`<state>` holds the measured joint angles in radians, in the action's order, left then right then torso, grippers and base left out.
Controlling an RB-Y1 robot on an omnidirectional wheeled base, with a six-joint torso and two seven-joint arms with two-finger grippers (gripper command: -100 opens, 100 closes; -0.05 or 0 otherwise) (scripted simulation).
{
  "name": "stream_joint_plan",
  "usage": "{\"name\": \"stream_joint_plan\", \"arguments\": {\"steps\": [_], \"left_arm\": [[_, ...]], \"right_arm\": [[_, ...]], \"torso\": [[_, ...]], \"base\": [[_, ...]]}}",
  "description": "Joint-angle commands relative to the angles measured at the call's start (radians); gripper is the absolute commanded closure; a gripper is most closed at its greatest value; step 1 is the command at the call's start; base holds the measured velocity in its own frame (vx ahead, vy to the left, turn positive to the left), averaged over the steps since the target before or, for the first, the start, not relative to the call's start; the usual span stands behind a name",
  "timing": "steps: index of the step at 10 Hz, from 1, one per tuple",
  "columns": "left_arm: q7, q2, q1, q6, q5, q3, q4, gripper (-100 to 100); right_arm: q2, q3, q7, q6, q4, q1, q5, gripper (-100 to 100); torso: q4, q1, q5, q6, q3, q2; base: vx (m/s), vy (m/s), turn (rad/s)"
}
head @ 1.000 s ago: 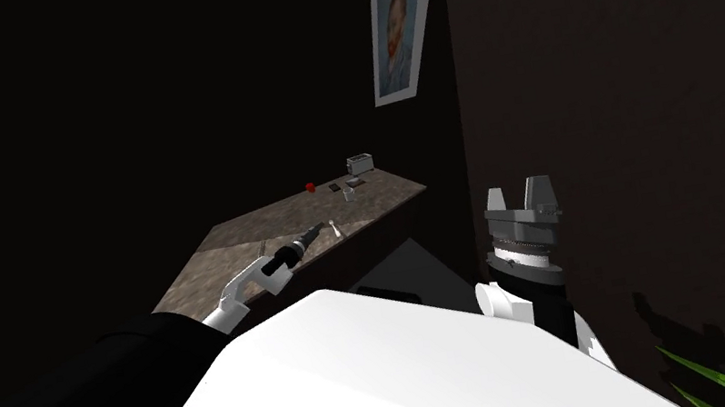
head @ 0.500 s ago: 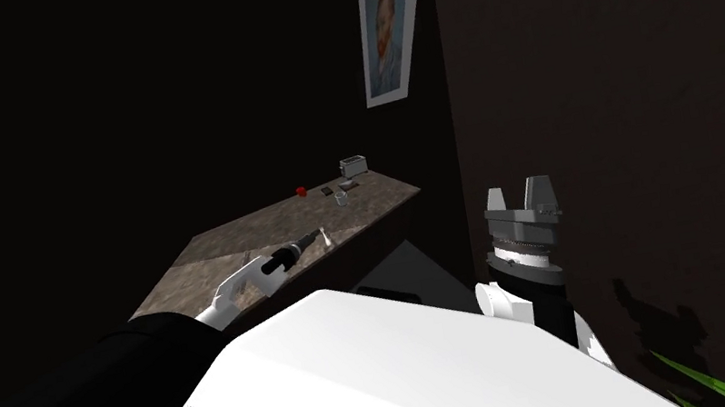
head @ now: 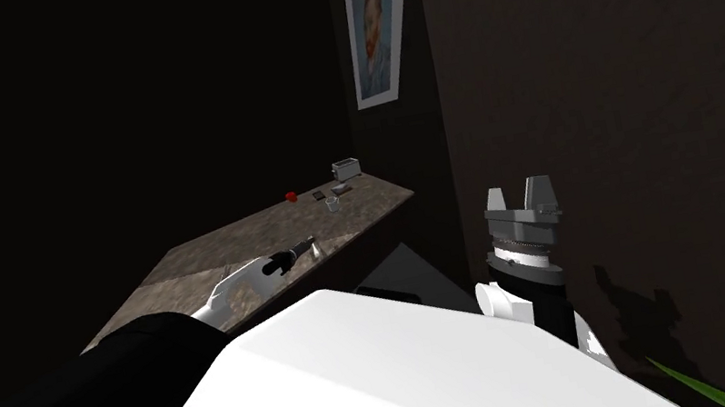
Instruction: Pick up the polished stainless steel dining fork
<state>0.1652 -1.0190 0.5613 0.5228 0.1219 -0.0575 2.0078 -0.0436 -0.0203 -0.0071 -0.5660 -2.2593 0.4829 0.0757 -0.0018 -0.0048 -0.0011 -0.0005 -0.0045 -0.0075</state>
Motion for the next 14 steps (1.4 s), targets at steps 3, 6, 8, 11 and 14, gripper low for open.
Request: {"name": "stream_joint_plan", "arguments": {"steps": [3,6,8,11,14], "left_arm": [[0.008,-0.048,0.007,0.084,-0.008,-0.028,-0.021,-100],[0.006,-0.030,-0.014,0.072,-0.006,-0.027,-0.047,-100],[0.004,-0.020,-0.033,0.065,-0.001,-0.028,-0.090,-100],[0.000,-0.003,-0.065,0.054,0.006,-0.028,-0.161,-100],[0.001,-0.009,-0.060,0.055,0.008,-0.028,-0.150,100]], "right_arm": [[0.000,0.000,0.000,0.000,0.000,0.000,0.000,0],[0.000,0.000,0.000,0.000,0.000,0.000,0.000,0],[0.000,0.000,0.000,0.000,0.000,0.000,0.000,0],[0.000,0.000,0.000,0.000,0.000,0.000,0.000,0],[0.000,0.000,0.000,0.000,0.000,0.000,0.000,0]], "torso": [[0.000,0.001,0.000,0.000,0.001,0.002],[0.002,0.004,0.001,0.000,0.004,0.007],[0.002,0.004,0.001,0.000,0.006,0.011],[0.003,0.004,0.001,0.000,0.007,0.012],[0.002,0.005,0.002,0.000,0.005,0.009]], "base": [[0.094,-0.048,-0.053],[0.010,-0.007,-0.051],[-0.052,0.007,-0.169],[-0.050,0.001,-0.140],[-0.007,0.001,-0.010]]}}
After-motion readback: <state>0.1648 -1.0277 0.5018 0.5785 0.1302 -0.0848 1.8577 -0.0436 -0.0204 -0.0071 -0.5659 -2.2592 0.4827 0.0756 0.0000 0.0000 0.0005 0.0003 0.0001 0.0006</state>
